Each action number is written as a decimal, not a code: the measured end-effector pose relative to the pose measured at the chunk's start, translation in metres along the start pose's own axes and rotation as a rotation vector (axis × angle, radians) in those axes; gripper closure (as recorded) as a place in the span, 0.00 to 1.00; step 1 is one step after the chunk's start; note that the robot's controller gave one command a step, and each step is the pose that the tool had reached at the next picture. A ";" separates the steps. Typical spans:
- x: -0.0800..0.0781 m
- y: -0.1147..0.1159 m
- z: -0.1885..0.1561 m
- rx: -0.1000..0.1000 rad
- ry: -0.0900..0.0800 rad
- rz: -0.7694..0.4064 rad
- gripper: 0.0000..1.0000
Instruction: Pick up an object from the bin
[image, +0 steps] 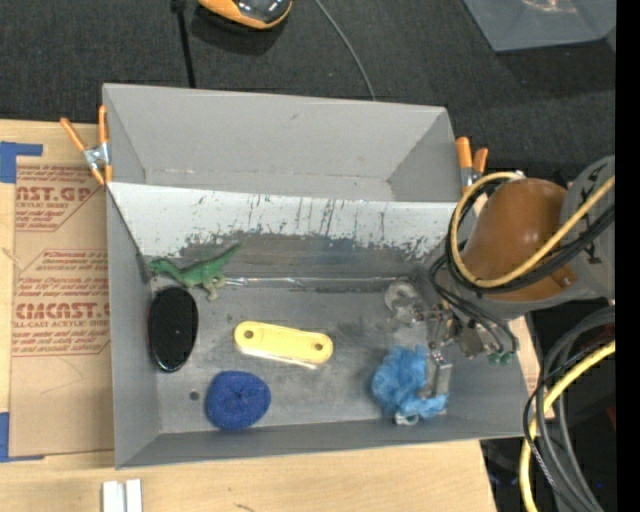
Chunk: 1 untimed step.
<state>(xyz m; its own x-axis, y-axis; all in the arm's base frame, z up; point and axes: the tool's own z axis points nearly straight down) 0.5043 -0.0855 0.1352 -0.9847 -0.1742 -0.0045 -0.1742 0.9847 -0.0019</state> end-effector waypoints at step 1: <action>0.009 0.007 0.016 -0.001 0.000 -0.061 0.00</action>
Offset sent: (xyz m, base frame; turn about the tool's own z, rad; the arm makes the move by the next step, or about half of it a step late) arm -0.0134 0.0221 -0.0440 0.0245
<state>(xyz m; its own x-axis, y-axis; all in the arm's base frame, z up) 0.4944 -0.0804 0.1194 -0.9722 -0.2339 -0.0044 -0.2339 0.9723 -0.0014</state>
